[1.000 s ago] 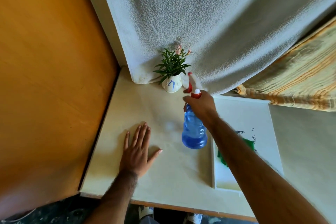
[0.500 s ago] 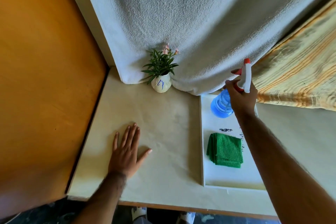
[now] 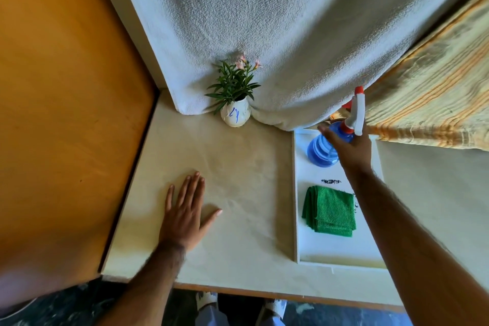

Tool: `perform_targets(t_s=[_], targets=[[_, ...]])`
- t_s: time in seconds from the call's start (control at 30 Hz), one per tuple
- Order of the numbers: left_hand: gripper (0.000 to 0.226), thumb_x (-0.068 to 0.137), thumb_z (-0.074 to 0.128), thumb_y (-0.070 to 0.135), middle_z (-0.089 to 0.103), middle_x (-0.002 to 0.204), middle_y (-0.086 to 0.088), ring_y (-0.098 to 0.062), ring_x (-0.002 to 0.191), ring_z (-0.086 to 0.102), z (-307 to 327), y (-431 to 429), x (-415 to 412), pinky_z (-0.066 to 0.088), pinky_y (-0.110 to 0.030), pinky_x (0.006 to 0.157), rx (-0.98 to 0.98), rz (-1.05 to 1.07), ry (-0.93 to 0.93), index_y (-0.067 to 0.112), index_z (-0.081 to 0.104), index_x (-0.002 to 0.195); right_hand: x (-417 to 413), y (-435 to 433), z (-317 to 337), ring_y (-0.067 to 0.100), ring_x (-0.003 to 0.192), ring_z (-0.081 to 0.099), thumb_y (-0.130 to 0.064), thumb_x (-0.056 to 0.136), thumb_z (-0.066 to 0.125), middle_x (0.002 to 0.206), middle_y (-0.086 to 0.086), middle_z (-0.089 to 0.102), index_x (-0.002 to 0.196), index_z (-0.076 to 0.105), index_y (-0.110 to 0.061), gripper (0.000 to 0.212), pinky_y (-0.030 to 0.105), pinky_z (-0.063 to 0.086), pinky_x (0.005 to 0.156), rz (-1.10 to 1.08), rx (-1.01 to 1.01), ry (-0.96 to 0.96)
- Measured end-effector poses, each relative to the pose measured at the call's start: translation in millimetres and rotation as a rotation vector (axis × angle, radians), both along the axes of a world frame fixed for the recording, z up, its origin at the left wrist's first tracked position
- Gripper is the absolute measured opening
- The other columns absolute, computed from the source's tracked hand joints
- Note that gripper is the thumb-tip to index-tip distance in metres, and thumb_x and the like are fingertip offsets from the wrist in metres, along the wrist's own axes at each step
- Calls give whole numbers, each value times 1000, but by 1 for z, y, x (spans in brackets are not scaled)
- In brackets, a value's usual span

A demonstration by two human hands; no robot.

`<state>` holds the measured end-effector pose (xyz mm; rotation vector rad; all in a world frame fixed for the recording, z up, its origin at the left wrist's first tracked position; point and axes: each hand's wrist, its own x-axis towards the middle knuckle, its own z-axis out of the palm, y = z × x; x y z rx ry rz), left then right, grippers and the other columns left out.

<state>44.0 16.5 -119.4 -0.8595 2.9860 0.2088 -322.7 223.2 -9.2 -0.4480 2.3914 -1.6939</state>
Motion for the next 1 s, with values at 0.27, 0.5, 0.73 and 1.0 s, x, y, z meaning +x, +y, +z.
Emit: perform_targets(t_s=[0.27,0.5,0.73,1.0], targets=[[96,98,20,79,25,174,-10,-25,160,25,8,3,-1,27,-61,126,25,11,-25,10,25,165,94,94,-48,19,125,44,-79,73,68,131,4,47,134,47,-12,94,33,38,109,314,502,434],[95,98,24,78,26,174,-11,-27,160,27,9,3,0,29,-62,126,36,12,-49,10,27,164,111,130,-68,34,146,37,-31,86,77,158,16,39,152,39,-8,80,55,39,115,612,752,639],[97,98,21,79,29,172,-12,-30,158,30,12,5,-1,31,-63,124,45,5,-52,9,29,163,120,117,-53,42,138,47,26,73,71,151,18,47,142,53,2,75,58,37,110,495,708,558],[96,97,26,79,28,173,-13,-31,158,30,5,1,0,33,-64,123,39,-10,-44,9,27,164,140,18,-15,32,145,39,16,88,62,155,16,45,145,52,-3,61,46,32,119,635,370,686]])
